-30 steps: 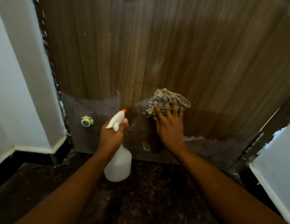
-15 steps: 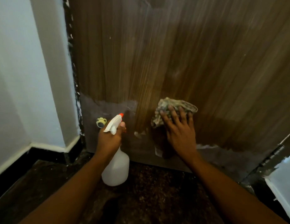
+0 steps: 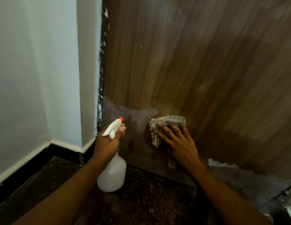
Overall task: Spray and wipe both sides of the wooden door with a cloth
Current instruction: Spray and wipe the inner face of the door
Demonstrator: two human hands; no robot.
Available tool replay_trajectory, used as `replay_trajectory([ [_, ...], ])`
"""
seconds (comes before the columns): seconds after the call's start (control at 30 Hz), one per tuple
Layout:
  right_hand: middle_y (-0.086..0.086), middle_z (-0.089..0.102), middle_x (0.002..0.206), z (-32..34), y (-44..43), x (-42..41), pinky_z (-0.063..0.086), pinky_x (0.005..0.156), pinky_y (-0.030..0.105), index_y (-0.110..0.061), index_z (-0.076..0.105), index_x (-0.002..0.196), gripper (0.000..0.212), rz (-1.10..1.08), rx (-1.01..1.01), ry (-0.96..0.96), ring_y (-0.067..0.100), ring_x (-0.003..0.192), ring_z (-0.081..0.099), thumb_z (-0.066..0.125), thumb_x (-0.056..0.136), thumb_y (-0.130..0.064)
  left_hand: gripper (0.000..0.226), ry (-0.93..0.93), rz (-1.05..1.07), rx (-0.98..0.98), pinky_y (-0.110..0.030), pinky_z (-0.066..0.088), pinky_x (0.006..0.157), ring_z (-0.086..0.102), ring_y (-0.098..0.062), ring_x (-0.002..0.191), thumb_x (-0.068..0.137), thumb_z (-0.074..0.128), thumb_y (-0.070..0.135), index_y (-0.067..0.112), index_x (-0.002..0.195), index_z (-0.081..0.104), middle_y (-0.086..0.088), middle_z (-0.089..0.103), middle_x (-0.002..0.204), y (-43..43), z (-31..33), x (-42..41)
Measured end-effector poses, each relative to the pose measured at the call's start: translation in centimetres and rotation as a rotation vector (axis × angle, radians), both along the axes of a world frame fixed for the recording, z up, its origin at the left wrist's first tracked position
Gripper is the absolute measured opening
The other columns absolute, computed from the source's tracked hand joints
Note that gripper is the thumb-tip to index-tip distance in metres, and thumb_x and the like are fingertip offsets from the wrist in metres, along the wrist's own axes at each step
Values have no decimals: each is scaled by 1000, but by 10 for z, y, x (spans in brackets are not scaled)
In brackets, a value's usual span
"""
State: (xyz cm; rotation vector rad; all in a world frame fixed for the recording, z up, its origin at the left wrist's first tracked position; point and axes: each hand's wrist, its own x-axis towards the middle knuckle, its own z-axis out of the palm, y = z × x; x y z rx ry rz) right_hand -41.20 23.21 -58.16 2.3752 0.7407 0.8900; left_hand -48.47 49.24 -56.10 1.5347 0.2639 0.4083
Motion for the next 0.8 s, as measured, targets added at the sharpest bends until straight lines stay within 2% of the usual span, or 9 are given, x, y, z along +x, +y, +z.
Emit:
replay_trajectory([
  [0.13,0,20,164,18,74,20,0,121,56,-31,32,154,73,46,109,0,32,149,16,51,84,-24,45,-11,24,39,-40,47,99,57,-20,106,89,64,28,12,130,55,-8,61,122,6,2,1],
  [0.23,2,27,162,2,100,24,-6,119,54,-30,43,149,66,13,-126,137,32,148,23,51,83,-26,50,-15,47,63,-37,46,98,57,-24,112,87,65,30,11,132,54,-9,61,126,8,6,-3],
  [0.3,1,32,160,-11,96,19,-8,118,53,-32,49,145,61,-52,-301,198,30,147,28,35,85,-31,52,-19,72,72,-37,45,97,57,-27,114,87,65,31,11,133,53,-11,60,127,13,8,-5],
  [0.37,-1,43,153,-13,83,14,-7,119,53,-33,58,137,63,-54,-348,239,29,142,38,26,82,-32,50,-27,86,84,-36,45,96,56,-27,115,88,64,32,12,132,53,-10,60,128,16,8,-8],
  [0.43,-2,47,151,-4,69,10,-1,120,54,-32,60,135,58,-36,-314,220,29,140,41,35,82,-30,49,-27,87,97,-33,44,94,56,-26,114,89,62,29,11,133,51,-9,59,127,19,10,-13],
  [0.53,-1,39,156,18,79,11,8,119,58,-31,53,141,59,12,-59,94,29,145,33,52,82,-27,43,-35,97,116,-32,47,89,58,-21,105,89,62,30,14,128,54,-6,61,119,29,10,-18],
  [0.6,0,32,160,34,116,15,4,119,59,-31,47,146,61,47,60,59,31,148,24,53,84,-27,35,-34,106,110,-37,52,87,61,-24,102,88,63,33,19,120,58,-5,65,112,39,7,-18],
  [0.7,0,1,166,46,177,22,-19,116,58,-32,20,156,60,40,-53,179,30,152,-7,41,100,-38,23,-30,93,127,-32,49,84,59,-19,98,89,62,31,27,111,54,4,61,107,45,5,-17],
  [0.8,-1,5,166,28,200,25,-24,111,52,-31,24,156,54,69,-236,288,28,152,-8,33,103,-38,34,-24,95,155,-30,47,86,56,-18,97,90,62,29,19,121,56,3,58,107,51,5,-14],
])
